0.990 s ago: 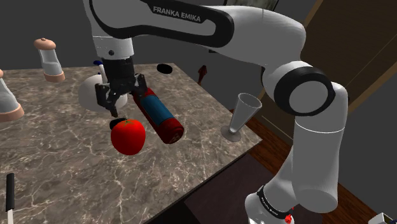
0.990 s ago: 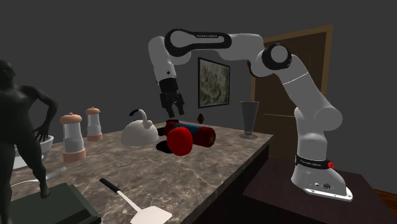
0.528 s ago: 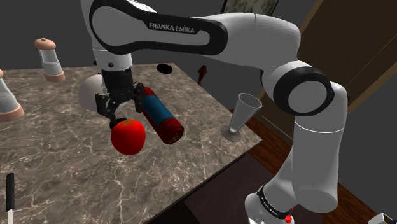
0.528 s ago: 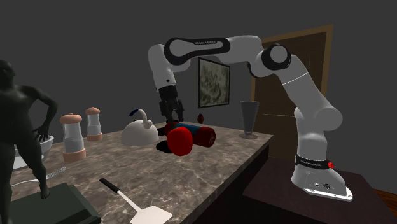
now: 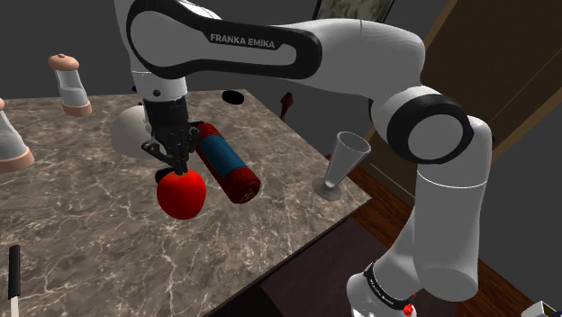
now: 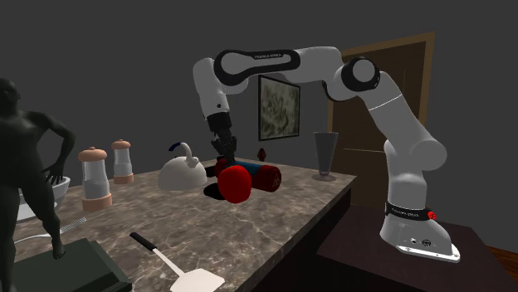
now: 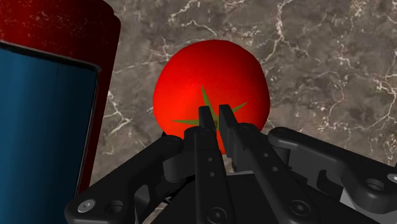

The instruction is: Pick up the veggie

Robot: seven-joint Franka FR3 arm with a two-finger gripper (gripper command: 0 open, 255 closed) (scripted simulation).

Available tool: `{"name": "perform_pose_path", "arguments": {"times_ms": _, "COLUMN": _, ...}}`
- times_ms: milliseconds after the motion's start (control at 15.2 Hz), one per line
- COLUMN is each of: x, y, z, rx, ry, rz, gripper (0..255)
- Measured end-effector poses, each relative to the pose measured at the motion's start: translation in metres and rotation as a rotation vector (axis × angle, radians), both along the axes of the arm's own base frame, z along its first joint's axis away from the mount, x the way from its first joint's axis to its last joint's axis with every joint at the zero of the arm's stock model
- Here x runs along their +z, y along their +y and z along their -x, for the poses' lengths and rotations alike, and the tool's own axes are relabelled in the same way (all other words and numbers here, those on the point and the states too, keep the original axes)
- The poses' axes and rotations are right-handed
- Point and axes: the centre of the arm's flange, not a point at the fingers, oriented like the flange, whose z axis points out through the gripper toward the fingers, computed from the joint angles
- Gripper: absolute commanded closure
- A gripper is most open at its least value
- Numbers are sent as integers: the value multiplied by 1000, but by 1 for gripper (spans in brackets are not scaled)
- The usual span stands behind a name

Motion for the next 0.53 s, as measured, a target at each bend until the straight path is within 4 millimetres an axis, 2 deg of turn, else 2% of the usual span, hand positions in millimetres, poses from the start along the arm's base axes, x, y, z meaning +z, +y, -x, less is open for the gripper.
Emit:
{"name": "perform_pose_path", "arguments": {"times_ms": 198, "x": 3, "y": -1, "z": 0, "rx": 0, "ry": 1, "rz": 0, "gripper": 255}}
{"name": "perform_pose_path", "arguments": {"times_ms": 528, "x": 27, "y": 0, "z": 0, "rx": 0, "ry": 1, "rz": 0, "gripper": 255}}
